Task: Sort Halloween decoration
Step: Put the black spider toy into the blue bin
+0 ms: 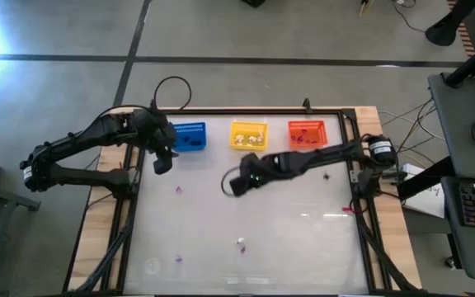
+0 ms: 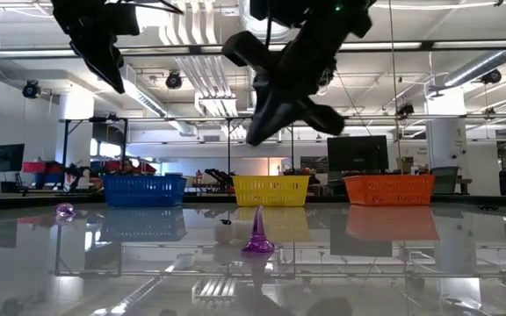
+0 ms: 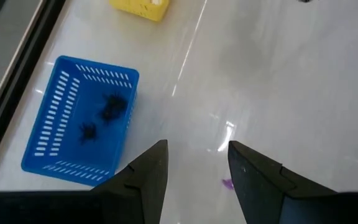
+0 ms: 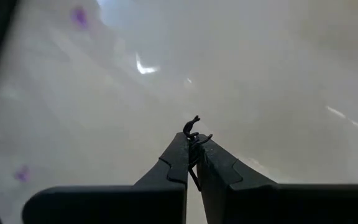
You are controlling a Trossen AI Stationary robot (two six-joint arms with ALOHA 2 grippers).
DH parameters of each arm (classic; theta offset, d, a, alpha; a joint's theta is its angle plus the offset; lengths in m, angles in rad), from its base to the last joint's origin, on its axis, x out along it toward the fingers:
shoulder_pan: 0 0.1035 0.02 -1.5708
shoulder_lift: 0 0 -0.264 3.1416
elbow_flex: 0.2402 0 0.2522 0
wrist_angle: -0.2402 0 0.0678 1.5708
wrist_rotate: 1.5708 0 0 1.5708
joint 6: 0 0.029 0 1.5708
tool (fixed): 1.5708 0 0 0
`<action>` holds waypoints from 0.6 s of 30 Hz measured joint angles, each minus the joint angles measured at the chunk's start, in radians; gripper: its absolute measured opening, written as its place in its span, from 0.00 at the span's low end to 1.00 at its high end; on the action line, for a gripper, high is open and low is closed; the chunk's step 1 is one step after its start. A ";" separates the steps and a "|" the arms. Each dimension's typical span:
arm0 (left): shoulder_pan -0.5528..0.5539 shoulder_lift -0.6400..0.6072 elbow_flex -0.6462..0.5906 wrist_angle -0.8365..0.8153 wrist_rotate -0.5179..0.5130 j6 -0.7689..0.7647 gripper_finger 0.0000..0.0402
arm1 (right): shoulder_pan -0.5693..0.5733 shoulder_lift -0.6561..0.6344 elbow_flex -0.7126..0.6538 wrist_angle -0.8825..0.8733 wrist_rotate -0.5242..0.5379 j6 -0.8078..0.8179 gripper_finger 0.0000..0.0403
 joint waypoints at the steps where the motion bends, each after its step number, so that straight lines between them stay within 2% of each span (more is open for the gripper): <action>1: 0.000 0.000 0.000 0.003 0.000 0.004 0.37 | -0.019 0.000 0.000 0.025 -0.003 -0.018 0.02; 5: 0.001 0.000 0.000 0.008 -0.016 0.012 0.37 | -0.091 0.000 0.000 0.106 -0.007 -0.073 0.02; 11: 0.002 0.000 0.000 0.065 -0.133 -0.003 0.37 | -0.184 0.000 0.000 0.240 -0.007 -0.143 0.02; 18: 0.003 0.000 0.000 0.140 -0.157 -0.004 0.37 | -0.282 0.029 0.001 0.415 -0.007 -0.192 0.02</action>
